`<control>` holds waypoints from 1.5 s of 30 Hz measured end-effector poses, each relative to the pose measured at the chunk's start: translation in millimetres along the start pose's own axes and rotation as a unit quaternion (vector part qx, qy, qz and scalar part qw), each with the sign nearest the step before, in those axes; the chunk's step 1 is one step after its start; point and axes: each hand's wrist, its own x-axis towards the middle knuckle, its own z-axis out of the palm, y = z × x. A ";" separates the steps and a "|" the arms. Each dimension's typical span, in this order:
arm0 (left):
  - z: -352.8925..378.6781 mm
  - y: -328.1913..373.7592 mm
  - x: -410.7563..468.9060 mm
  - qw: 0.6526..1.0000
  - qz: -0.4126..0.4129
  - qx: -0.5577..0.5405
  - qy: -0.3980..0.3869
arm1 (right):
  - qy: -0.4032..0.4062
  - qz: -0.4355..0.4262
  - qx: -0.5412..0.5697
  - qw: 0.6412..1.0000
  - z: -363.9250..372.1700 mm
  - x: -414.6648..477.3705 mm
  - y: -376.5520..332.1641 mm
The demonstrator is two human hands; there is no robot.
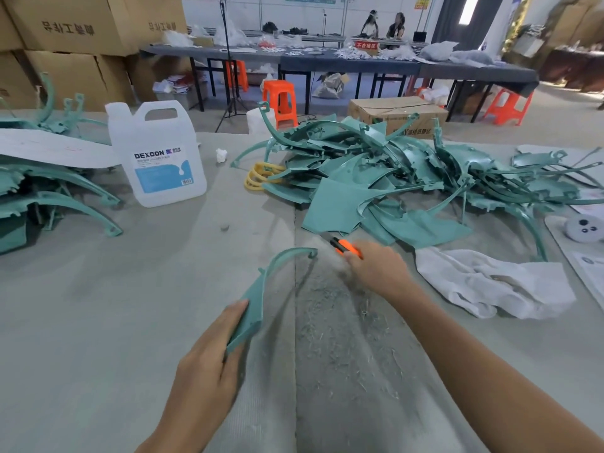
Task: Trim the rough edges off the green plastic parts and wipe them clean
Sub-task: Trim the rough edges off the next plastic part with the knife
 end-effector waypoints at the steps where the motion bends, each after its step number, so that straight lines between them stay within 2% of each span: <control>1: 1.3 1.9 0.5 0.999 -0.032 -0.031 0.006 | 0.006 -0.020 0.048 0.999 -2.0 -10.3 -6.1; 5: 8.9 7.6 9.0 0.988 -0.105 -0.112 0.025 | -0.029 -0.103 0.272 0.956 -4.4 -69.7 -44.4; 8: 12.5 12.8 14.6 0.980 -0.116 -0.158 0.025 | -0.056 -0.162 0.315 0.934 -2.4 -106.7 -67.9; 11: 15.0 12.8 16.1 0.973 -0.131 -0.187 0.016 | -0.077 -0.179 0.330 0.924 -5.1 -117.8 -76.8; 19: 14.2 12.2 14.4 0.976 -0.126 -0.176 0.015 | -0.105 -0.192 0.299 0.929 -15.6 -107.7 -77.9; 24: 15.8 6.9 9.1 0.977 -0.144 -0.155 0.017 | -0.126 -0.080 0.203 0.968 -3.3 -50.0 -49.2; 28: 14.7 15.5 7.1 0.980 -0.134 -0.144 0.008 | -0.054 -0.007 0.022 0.998 0.1 -10.8 -11.0; 31: 16.5 17.1 4.9 0.979 -0.139 -0.149 0.010 | -0.003 0.026 0.035 0.999 -10.4 -9.6 -1.8; 34: 19.0 17.2 3.1 0.974 -0.154 -0.163 0.009 | -0.029 -0.060 0.149 0.987 -21.2 -37.6 -23.6; 37: 22.0 15.1 2.7 0.972 -0.154 -0.174 0.015 | -0.117 -0.177 0.279 0.937 -27.5 -80.2 -54.7; 39: 22.4 11.5 3.4 0.967 -0.168 -0.190 0.025 | -0.149 -0.225 0.282 0.921 -29.2 -97.1 -69.2; 41: 21.4 9.8 4.0 0.963 -0.181 -0.197 0.030 | -0.160 -0.235 0.272 0.919 -30.4 -100.2 -76.2; 45: 18.4 10.8 0.9 0.974 -0.161 -0.161 0.013 | -0.100 -0.185 0.192 0.959 -20.8 -66.1 -72.3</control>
